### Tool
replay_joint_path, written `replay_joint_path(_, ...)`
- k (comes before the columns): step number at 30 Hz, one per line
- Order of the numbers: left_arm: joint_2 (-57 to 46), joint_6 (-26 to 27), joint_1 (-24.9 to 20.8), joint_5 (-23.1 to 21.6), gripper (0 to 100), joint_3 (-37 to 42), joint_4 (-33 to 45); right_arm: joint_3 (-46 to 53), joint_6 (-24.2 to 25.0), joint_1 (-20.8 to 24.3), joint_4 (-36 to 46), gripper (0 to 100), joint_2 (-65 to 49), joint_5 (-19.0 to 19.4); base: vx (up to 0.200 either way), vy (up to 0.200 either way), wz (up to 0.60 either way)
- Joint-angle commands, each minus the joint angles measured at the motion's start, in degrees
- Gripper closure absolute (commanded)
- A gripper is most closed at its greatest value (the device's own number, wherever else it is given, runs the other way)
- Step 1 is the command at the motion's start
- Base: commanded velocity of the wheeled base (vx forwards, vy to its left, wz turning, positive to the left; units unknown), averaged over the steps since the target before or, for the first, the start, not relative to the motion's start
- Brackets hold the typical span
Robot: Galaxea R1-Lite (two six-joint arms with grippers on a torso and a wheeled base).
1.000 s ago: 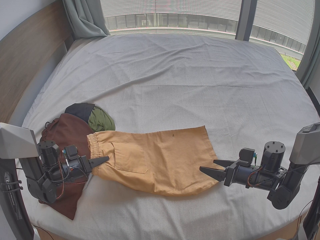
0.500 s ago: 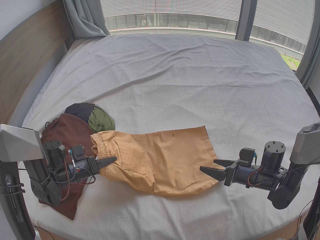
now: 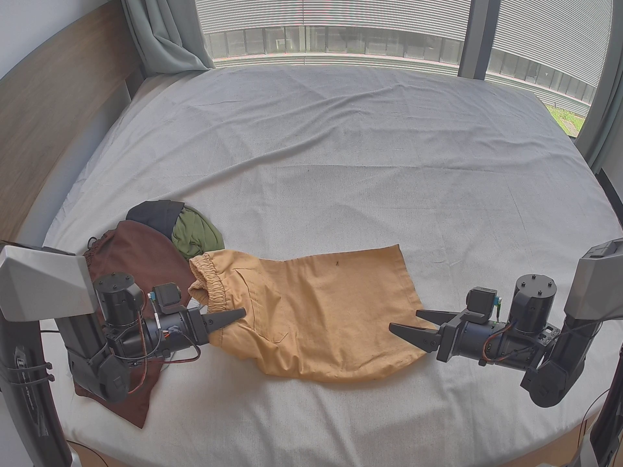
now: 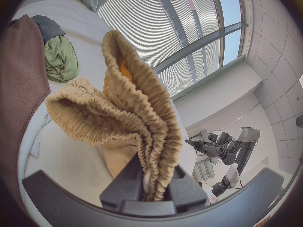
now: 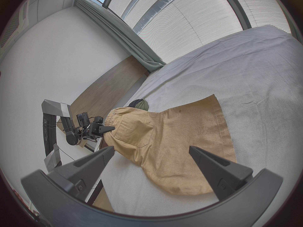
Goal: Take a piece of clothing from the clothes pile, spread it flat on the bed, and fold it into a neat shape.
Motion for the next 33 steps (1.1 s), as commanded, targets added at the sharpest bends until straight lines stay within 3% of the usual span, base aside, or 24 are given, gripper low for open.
replay_joint_path(1,0.2,0.0,-1.3,0.2,100,-1.1,-0.1,0.0,0.0,0.1,0.0,0,0.1,0.0,0.0,0.0,0.0)
replay_joint_path(33,3.1,-0.4,-8.3,1.4,100,-9.3,0.0,0.1,0.1,-0.3,0.1,0,-3.2,-0.1,0.0,0.0,0.0)
